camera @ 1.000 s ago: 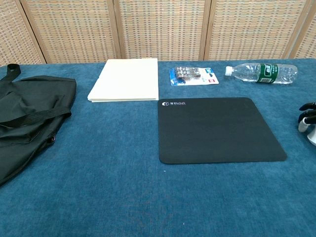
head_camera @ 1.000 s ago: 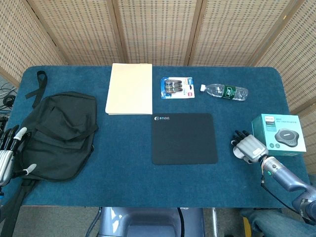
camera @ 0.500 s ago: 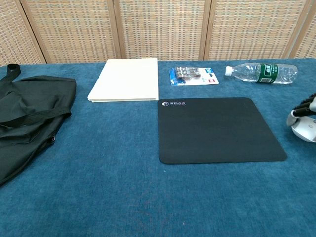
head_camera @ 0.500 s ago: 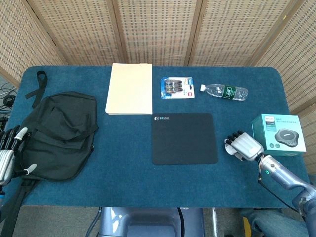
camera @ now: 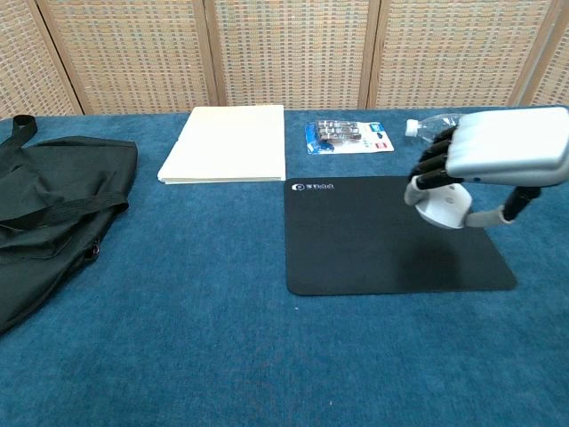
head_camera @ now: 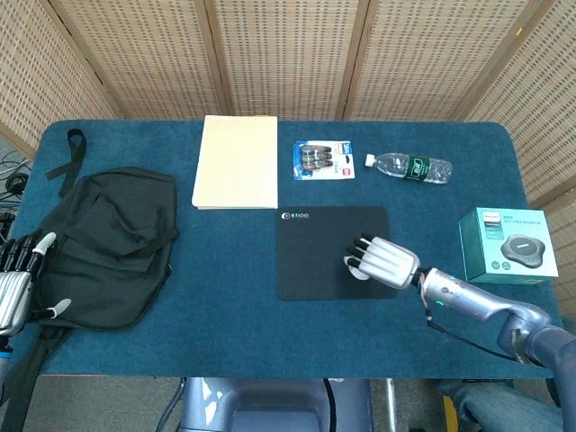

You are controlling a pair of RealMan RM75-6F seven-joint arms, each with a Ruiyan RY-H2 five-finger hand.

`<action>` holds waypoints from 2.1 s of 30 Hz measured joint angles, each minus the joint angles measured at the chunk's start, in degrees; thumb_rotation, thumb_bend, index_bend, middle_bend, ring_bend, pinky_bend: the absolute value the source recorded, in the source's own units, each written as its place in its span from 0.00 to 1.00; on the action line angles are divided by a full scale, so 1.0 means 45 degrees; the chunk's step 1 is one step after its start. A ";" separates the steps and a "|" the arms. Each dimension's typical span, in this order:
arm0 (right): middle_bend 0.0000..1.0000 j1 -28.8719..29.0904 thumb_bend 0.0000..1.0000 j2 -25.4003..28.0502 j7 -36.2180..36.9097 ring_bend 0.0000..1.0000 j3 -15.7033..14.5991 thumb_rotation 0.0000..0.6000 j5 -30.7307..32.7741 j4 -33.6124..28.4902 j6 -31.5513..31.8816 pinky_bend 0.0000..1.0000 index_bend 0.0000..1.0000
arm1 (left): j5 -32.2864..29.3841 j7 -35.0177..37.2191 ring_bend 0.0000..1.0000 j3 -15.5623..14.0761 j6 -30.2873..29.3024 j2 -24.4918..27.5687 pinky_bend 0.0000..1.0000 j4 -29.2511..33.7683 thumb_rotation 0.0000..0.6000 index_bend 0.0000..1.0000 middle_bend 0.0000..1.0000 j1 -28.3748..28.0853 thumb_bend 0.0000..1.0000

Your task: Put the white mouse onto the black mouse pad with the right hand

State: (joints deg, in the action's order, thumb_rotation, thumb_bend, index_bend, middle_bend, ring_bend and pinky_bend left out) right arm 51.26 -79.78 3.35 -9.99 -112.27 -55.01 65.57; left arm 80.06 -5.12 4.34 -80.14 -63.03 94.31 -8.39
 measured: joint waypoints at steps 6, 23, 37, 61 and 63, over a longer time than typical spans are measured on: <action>0.46 0.1660 0.77 -0.0342 -0.1042 0.33 0.0312 1.00 -0.0816 -0.0398 -0.1323 0.35 0.53 | -0.0187 0.0206 0.00 0.0048 0.0135 0.0037 0.00 -0.0118 1.00 0.00 0.00 -0.0029 0.00; 0.16 0.2537 0.66 -0.3425 0.0421 0.15 -0.1070 1.00 -0.2094 0.4317 -0.0787 0.35 0.25 | -0.0721 0.0703 0.00 0.0160 0.0880 0.0076 0.00 -0.0517 1.00 0.00 0.00 -0.0304 0.00; 0.00 0.2321 0.36 -0.2952 -0.0422 0.00 -0.1273 1.00 -0.1658 0.4247 -0.0076 0.17 0.00 | -0.0827 0.0723 0.00 0.0195 0.0847 0.0107 0.00 -0.0493 1.00 0.00 0.00 -0.0306 0.00; 0.00 -0.5286 0.00 0.1691 -0.1004 0.00 0.0774 1.00 0.4998 -0.4047 0.4883 0.00 0.00 | 0.1053 0.0338 0.00 -0.0400 -0.0932 0.0199 0.00 0.0025 1.00 0.00 0.00 0.0327 0.00; 0.00 -0.5725 0.00 0.1982 -0.0649 0.00 0.0846 1.00 0.5279 -0.4556 0.5069 0.00 0.00 | 0.1251 0.0214 0.00 -0.0447 -0.1169 0.0174 0.00 0.0035 1.00 0.00 0.00 0.0427 0.00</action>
State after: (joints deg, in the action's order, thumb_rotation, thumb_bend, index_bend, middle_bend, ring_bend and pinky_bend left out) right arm 25.49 -70.86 0.43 -6.18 -88.52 -75.51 88.38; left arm 85.68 -4.16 2.33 -85.40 -62.25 94.46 -6.47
